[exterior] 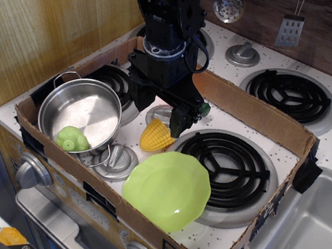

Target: Take broccoli out of pan

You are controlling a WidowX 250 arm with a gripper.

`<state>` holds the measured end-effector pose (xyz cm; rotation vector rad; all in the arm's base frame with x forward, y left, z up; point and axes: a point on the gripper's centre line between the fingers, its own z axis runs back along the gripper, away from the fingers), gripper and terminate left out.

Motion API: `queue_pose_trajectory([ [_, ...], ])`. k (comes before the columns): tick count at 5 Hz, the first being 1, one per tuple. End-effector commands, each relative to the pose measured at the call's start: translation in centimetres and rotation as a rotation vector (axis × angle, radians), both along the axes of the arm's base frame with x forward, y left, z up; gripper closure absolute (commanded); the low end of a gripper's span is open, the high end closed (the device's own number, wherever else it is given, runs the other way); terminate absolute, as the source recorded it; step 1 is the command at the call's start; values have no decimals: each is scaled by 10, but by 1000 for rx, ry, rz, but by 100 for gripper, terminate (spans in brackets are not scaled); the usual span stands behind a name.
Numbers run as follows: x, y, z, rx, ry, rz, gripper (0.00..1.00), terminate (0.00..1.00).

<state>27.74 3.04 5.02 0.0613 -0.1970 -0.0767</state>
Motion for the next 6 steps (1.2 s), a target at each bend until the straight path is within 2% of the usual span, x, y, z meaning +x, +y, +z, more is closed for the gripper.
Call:
queue_pose_trajectory([
  [1,0,0,0,0,0,0,0,0],
  [2,4,1,15,12,-14,29,0,0],
  [3,3,4,33,62,-40,41,0,0],
  [4,-9,14,41,57,-56,270,0,0],
  [5,-21,31,42,89,-57,460,0,0],
  [6,-26,54,37,142,-73,444,0,0],
])
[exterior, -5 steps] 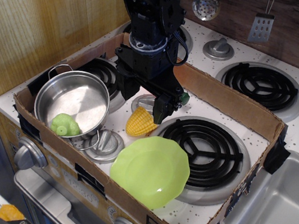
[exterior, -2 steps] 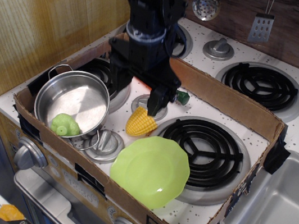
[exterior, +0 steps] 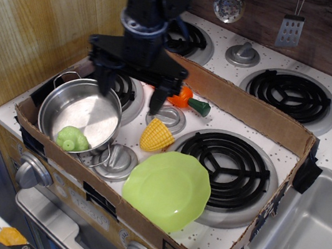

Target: Take broccoli out of pan

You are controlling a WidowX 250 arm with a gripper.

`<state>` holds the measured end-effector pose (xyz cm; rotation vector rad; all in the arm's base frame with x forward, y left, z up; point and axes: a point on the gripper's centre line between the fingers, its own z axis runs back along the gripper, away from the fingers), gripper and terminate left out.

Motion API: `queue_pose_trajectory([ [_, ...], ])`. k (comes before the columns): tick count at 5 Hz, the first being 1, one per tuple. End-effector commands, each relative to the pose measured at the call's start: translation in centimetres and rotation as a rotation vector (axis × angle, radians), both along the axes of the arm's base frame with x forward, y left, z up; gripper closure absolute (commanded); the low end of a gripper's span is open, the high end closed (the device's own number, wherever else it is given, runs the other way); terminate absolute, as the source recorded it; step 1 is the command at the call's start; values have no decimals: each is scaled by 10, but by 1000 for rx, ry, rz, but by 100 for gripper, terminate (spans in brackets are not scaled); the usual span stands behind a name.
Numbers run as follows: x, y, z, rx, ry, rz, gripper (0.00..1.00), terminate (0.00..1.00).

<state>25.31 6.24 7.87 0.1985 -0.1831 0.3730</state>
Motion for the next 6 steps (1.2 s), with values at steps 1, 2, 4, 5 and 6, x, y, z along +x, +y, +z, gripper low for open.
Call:
queue_pose_trajectory([
  [1,-8,36,-3,87,-37,-7,0,0],
  [2,-18,48,-13,63,1,25,0,0],
  [4,-28,61,-32,-48,28,76,0,0],
  [5,-30,65,-39,-103,49,82,0,0],
  [6,-32,65,-44,-119,47,90,0,0],
])
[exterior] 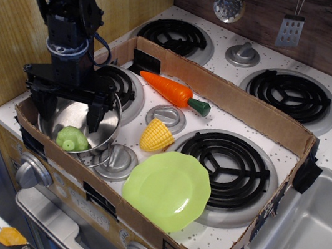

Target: Take broccoli out of pan

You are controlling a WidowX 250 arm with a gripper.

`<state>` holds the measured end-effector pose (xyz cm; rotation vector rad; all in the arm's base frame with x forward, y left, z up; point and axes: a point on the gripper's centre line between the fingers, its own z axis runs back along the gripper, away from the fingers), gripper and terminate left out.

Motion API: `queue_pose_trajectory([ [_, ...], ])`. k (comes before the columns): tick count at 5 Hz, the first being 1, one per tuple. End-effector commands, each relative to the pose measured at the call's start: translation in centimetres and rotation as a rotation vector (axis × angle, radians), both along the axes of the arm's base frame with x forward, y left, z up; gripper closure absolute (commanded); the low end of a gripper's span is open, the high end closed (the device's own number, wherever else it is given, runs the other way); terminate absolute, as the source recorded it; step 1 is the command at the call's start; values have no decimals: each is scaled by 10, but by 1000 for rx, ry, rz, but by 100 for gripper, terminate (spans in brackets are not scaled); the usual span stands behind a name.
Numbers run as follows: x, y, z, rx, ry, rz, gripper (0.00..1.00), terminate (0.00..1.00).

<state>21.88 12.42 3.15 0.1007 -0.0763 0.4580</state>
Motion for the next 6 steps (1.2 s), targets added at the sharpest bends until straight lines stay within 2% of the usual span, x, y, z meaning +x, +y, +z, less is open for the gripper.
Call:
queue_pose_trajectory([
  [1,1,-3,-1,-11,-18,17,0,0],
  [4,5,-19,-13,-42,-41,39,0,0],
  [5,10,-16,-12,-39,-42,22,100,0],
  [6,10,-15,-13,-45,-40,16,100,0],
])
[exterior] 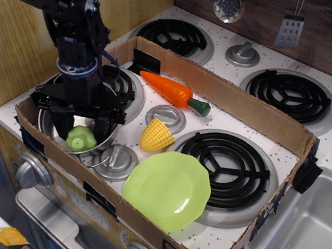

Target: Take broccoli out of pan

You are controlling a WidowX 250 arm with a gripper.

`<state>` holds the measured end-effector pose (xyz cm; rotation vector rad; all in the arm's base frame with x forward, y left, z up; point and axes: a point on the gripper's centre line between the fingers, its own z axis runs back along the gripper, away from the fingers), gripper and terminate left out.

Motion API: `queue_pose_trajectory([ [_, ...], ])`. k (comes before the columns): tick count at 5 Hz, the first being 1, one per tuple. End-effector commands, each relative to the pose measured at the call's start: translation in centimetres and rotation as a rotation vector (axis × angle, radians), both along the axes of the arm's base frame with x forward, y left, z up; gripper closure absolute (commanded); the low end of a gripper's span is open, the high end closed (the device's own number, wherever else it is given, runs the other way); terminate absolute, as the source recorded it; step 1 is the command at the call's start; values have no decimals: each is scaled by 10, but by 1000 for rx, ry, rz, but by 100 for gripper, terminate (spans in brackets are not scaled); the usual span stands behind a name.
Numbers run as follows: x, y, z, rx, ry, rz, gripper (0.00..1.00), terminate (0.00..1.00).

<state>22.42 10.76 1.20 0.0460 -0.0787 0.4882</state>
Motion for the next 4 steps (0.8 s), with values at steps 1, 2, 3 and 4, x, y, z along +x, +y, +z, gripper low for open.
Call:
queue_pose_trajectory([
  [1,3,3,13,18,-19,-22,100,0],
  [2,7,9,31,41,-3,-31,100,0],
  [3,6,14,51,89,3,-45,100,0],
  [4,9,9,75,139,6,-56,100,0],
])
